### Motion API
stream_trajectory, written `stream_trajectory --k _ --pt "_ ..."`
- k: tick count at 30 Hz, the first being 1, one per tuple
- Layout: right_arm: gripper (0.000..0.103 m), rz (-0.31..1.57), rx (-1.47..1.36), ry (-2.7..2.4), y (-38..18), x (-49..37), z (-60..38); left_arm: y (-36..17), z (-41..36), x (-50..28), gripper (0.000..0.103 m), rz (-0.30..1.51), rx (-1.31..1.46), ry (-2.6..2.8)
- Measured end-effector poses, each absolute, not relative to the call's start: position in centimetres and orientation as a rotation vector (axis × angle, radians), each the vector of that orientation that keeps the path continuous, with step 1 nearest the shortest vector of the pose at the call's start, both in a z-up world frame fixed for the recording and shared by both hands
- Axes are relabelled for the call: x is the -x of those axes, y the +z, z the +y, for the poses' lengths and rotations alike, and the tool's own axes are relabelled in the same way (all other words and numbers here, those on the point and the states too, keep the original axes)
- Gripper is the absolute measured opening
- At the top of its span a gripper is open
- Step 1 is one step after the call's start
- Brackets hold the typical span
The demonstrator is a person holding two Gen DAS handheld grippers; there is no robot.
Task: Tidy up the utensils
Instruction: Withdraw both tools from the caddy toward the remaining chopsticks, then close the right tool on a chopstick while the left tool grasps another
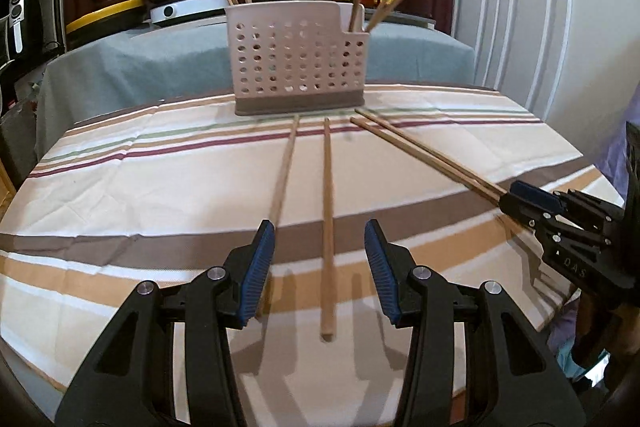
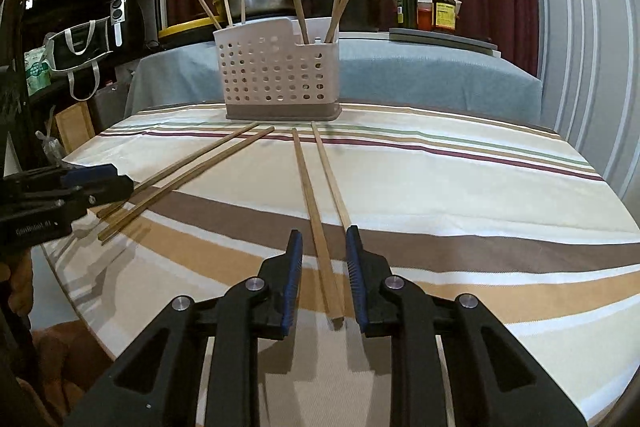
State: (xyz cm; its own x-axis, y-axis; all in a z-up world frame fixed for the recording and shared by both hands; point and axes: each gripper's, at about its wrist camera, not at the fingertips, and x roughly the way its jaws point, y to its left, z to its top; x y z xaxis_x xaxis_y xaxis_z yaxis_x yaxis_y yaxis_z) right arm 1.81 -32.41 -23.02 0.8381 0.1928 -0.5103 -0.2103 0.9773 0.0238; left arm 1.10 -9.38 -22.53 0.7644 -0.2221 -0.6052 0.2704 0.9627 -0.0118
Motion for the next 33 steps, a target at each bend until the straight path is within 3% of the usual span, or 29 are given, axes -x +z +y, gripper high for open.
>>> stream_trajectory --k 15,22,29,33 --pt "0.01 0.55 0.049 0.203 -23.7 -1.3 -32.3 -24.4 -9.9 -0.7 0.044 0.711 -0.096 -0.264" --pt "0.009 0.548 0.049 0.198 -23.7 -1.3 -32.1 -24.8 -9.5 -0.6 0.033 0.701 -0.085 -0.244" --pt "0.008 0.548 0.05 0.197 -23.6 -1.2 -32.0 -24.8 -9.4 -0.3 0.006 0.694 -0.085 -0.274" --pt "0.007 0.545 0.053 0.198 -23.3 -1.1 -31.7 -24.7 -9.3 -0.3 0.006 0.694 -0.077 -0.28"
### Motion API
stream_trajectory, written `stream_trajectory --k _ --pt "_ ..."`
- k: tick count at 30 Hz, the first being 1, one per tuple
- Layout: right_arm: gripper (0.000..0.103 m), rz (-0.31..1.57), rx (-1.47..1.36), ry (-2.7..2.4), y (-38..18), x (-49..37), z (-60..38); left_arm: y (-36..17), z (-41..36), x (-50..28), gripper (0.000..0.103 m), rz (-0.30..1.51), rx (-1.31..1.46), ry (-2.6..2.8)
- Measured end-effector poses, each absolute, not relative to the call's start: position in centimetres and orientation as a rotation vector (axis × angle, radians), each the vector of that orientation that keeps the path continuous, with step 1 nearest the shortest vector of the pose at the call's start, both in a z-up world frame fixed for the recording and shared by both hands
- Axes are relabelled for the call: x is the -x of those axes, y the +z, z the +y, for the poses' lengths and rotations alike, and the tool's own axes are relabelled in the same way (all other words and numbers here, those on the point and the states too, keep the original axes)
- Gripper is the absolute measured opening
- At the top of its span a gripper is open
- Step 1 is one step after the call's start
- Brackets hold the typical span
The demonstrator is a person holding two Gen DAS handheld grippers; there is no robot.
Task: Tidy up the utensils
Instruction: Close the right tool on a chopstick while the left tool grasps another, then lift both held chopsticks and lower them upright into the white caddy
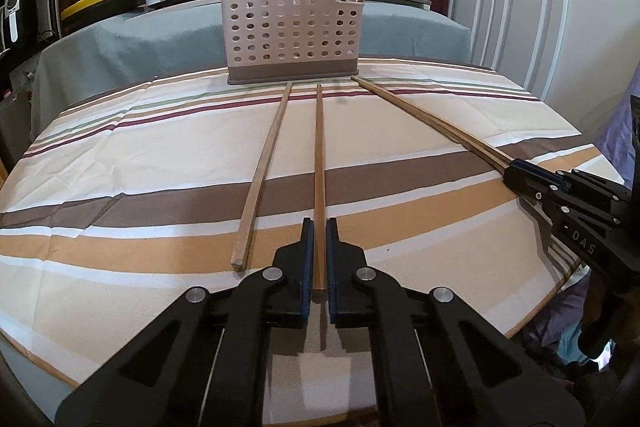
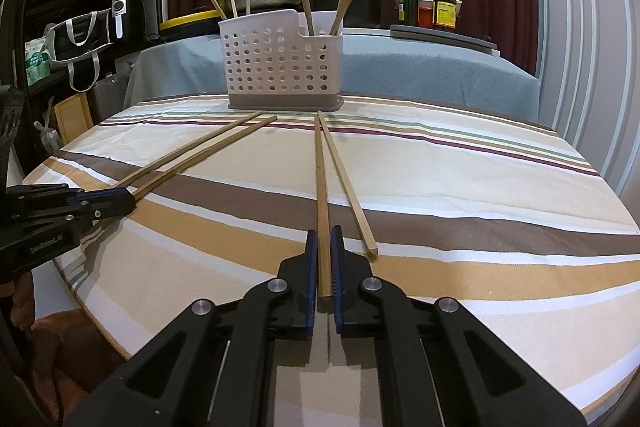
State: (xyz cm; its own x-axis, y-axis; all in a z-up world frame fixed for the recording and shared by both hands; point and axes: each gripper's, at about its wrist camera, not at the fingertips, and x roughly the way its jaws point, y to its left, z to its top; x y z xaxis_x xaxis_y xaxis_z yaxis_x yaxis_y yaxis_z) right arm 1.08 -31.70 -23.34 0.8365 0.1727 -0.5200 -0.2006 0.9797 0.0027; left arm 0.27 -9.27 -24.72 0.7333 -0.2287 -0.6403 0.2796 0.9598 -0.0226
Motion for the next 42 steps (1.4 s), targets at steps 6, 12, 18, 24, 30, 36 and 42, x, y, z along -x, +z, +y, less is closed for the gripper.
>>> stream_trajectory --k 6,12,18,24,30,36,42 --pt "0.007 0.521 0.058 0.192 -22.2 -0.6 -31.2 -23.6 -9.2 0.1 0.006 0.641 -0.093 -0.283" --pt "0.007 0.48 0.061 0.182 -20.1 -0.1 -30.7 -21.2 -9.0 1.1 0.006 0.551 -0.125 -0.293" --pt "0.007 0.42 0.063 0.174 -17.0 0.6 -30.4 -18.1 -8.6 1.7 0.006 0.478 -0.107 -0.312" --pt "0.007 0.369 0.071 0.18 -14.5 1.1 -29.8 -15.0 -8.1 2.5 0.006 0.407 -0.089 -0.322" --pt "0.007 0.322 0.069 0.184 -12.1 1.7 -29.6 -12.1 -7.4 2.9 0.006 0.349 -0.063 -0.338" --pt "0.007 0.3 0.075 0.185 -10.0 1.7 -29.2 -9.9 -6.6 3.0 0.006 0.314 -0.047 -0.339" --pt "0.007 0.304 0.068 0.189 -9.2 0.2 -29.1 -9.2 -6.3 1.8 0.006 0.321 -0.046 -0.328"
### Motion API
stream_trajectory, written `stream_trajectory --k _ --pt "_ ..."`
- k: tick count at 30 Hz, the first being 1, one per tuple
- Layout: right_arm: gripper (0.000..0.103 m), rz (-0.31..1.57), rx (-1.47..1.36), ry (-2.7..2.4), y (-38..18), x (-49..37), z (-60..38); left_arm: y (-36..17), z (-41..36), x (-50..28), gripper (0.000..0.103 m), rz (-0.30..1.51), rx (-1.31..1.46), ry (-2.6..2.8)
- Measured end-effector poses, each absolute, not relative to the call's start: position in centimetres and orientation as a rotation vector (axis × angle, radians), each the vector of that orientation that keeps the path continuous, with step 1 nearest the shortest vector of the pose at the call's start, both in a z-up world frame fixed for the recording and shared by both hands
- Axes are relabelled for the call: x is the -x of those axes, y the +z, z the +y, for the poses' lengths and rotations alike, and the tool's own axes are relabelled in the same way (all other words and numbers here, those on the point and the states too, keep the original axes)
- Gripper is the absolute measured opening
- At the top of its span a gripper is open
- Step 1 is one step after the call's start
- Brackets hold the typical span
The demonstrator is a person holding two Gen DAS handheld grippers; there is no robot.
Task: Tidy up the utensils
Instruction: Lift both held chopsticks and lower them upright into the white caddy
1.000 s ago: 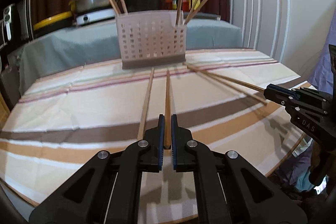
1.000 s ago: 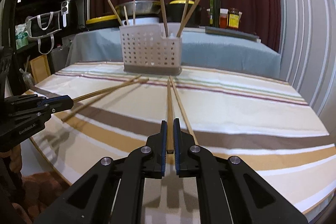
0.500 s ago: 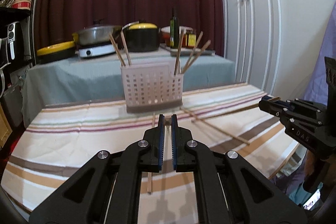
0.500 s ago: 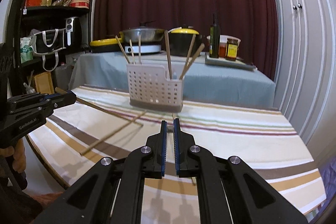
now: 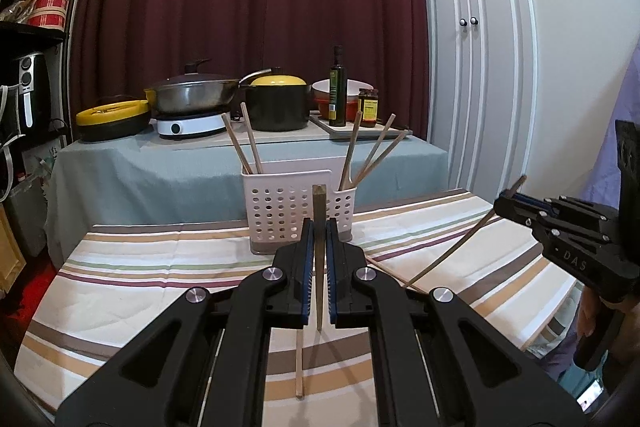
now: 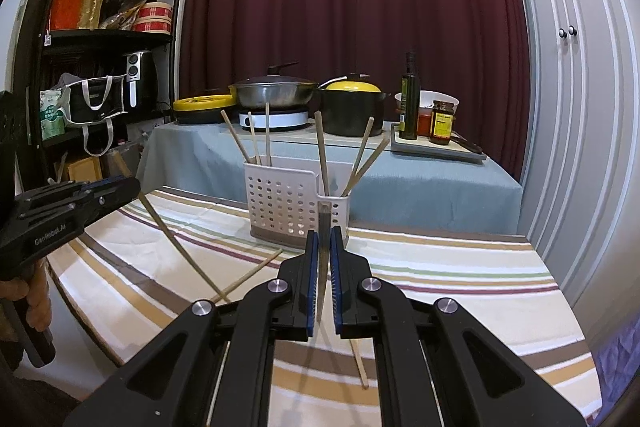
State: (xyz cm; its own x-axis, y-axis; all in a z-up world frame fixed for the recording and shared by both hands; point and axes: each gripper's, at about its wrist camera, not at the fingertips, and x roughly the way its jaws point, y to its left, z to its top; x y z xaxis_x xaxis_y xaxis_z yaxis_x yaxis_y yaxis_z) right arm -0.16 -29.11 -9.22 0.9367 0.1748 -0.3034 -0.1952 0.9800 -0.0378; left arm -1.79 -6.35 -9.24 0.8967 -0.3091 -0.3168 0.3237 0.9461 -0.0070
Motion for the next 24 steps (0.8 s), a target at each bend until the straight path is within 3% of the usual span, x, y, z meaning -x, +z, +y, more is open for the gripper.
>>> stream_trajectory --k 24 --pt "0.007 0.251 0.034 0.221 -5.7 -5.0 -29.0 -5.8 -4.1 -4.0 0.006 0.304 0.029 -0.329"
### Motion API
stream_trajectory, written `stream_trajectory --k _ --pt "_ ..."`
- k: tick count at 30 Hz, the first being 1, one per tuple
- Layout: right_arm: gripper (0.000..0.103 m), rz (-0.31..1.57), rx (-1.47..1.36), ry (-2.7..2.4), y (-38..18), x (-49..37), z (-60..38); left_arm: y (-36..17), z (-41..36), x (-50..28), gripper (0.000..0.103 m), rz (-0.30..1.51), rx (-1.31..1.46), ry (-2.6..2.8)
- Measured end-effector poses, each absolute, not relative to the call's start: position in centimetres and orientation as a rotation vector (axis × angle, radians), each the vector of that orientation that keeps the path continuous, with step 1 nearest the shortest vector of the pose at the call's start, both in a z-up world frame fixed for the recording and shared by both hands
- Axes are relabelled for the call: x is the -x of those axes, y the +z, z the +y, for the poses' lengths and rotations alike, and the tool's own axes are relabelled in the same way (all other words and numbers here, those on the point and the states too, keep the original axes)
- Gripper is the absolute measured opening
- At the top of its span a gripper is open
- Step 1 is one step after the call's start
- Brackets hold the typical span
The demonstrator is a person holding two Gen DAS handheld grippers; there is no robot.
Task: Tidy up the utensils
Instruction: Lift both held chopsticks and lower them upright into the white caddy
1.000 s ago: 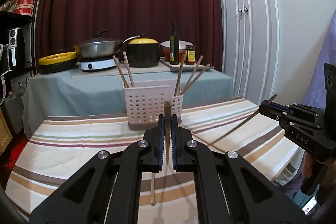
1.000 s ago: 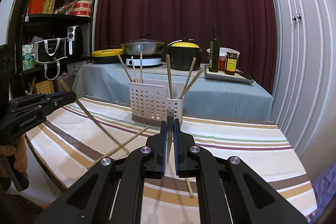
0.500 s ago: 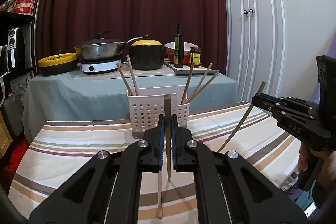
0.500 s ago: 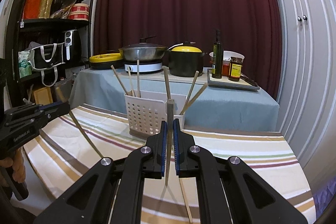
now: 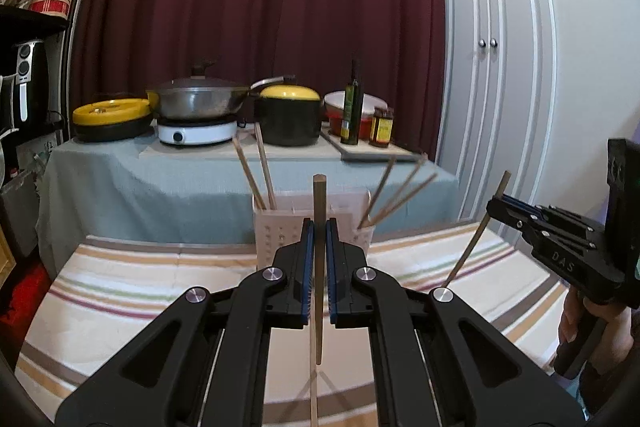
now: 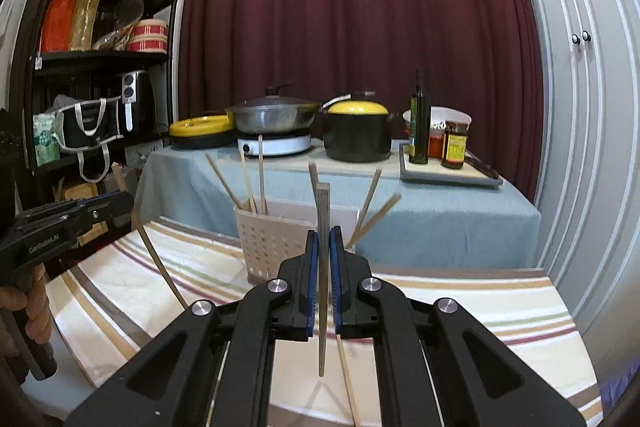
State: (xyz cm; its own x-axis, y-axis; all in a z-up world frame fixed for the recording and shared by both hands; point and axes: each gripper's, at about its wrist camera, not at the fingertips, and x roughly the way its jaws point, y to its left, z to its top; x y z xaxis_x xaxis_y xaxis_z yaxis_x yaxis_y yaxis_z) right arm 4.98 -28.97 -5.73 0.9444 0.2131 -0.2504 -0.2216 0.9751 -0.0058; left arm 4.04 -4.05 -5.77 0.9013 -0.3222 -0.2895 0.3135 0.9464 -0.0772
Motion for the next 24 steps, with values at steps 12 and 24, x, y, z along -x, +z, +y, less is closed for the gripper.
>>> stream_trajectory --k 12,24 --pt "0.007 0.083 0.008 0.247 0.6 -8.5 -30.3 0.9 -4.7 -6.8 0.006 0.108 -0.016 -0.331" --pt "0.007 -0.03 0.023 0.28 3.5 -14.2 -29.6 3.6 -5.5 -12.3 0.006 0.022 -0.02 -0.297"
